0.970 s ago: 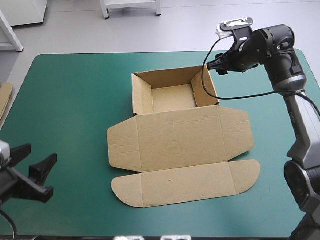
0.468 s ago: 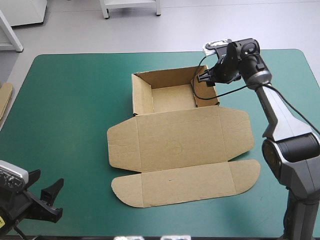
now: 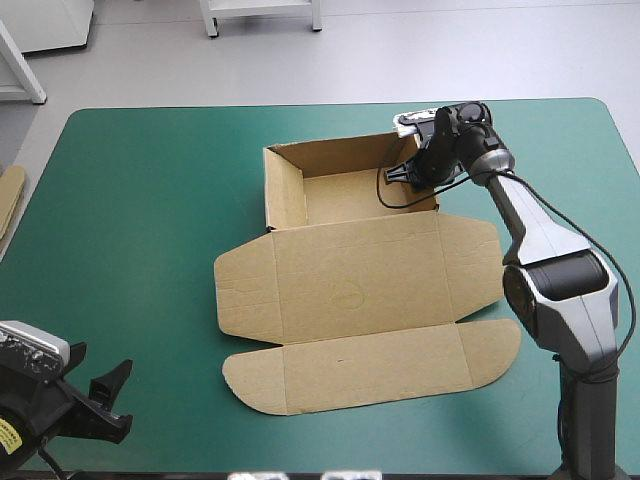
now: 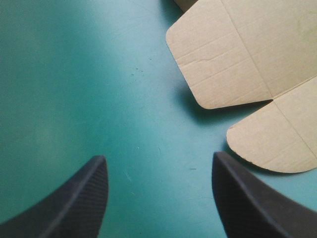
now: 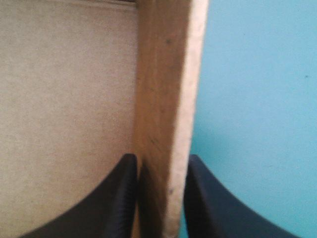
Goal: Fold the box
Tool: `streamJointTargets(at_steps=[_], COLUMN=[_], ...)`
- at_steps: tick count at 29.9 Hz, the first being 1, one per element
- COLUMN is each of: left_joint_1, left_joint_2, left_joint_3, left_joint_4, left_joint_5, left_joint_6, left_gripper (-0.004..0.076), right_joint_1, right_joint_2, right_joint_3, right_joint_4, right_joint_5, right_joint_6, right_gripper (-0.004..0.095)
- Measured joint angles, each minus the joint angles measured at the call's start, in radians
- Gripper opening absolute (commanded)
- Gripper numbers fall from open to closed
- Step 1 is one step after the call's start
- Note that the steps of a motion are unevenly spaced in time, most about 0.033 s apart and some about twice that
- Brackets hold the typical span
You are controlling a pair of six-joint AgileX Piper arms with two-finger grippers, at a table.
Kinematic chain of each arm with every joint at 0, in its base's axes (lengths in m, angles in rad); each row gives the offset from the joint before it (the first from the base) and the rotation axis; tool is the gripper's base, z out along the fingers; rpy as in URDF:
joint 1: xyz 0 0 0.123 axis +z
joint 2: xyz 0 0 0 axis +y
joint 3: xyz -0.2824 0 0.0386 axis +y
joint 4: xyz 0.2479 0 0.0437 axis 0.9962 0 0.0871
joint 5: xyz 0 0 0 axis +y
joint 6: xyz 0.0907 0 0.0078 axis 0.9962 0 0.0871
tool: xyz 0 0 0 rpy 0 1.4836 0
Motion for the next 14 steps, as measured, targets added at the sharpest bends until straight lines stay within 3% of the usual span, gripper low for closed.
streamJointTargets(at_steps=[7,14], left_joint_1=[0.0,0.0], left_joint_2=[0.0,0.0], left_joint_3=[0.0,0.0], left_joint_4=[0.001,0.003], left_joint_5=[-0.018,-0.021], left_joint_6=[0.001,0.009], left_gripper=[0.0441,0.0441], right_joint_1=[-0.03,-0.193], right_joint_2=[0.0,-0.002], right_joint_3=[0.0,-0.001], right_joint_4=[-0.062,-0.135], right_joint_5=[0.017,0.084], right_joint_6=[-0.043,-0.083], right_gripper=[-0.0019,-0.0019])
